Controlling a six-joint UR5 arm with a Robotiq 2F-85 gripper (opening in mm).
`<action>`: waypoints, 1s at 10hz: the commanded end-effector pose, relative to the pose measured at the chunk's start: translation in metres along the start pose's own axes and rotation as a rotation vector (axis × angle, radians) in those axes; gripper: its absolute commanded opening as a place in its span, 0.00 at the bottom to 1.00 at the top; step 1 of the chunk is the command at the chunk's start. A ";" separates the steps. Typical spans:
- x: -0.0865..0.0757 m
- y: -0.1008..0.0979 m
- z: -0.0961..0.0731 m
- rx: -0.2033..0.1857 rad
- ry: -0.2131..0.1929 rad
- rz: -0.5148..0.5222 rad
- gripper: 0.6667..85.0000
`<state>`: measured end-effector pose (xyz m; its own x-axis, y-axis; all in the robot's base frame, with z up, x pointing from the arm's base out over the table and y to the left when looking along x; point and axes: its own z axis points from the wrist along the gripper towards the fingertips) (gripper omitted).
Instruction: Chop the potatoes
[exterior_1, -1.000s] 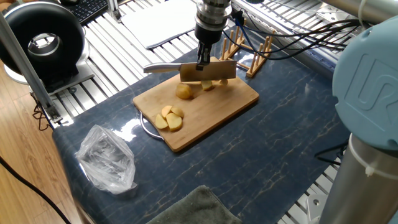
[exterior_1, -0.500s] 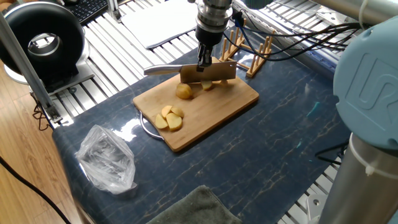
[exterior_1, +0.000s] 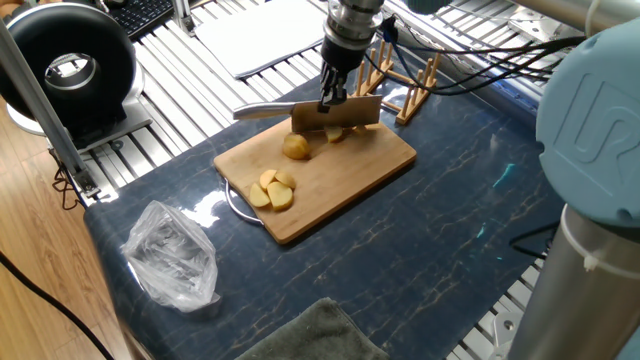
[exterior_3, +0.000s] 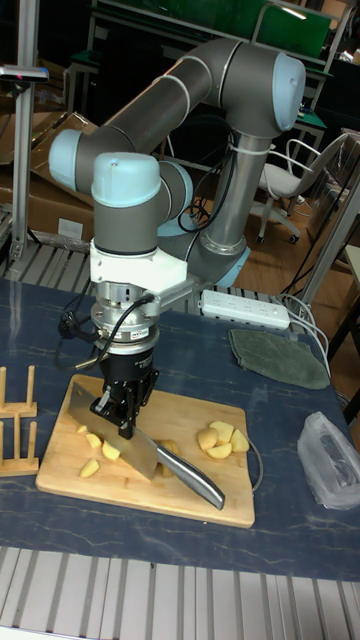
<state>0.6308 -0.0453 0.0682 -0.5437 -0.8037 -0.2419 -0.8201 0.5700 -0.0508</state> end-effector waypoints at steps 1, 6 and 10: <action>-0.002 -0.004 -0.011 -0.008 -0.015 0.007 0.00; -0.009 0.003 -0.014 -0.039 0.003 0.062 0.00; -0.011 0.017 -0.027 -0.067 0.074 0.157 0.00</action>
<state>0.6234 -0.0362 0.0865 -0.6260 -0.7522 -0.2058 -0.7717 0.6355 0.0249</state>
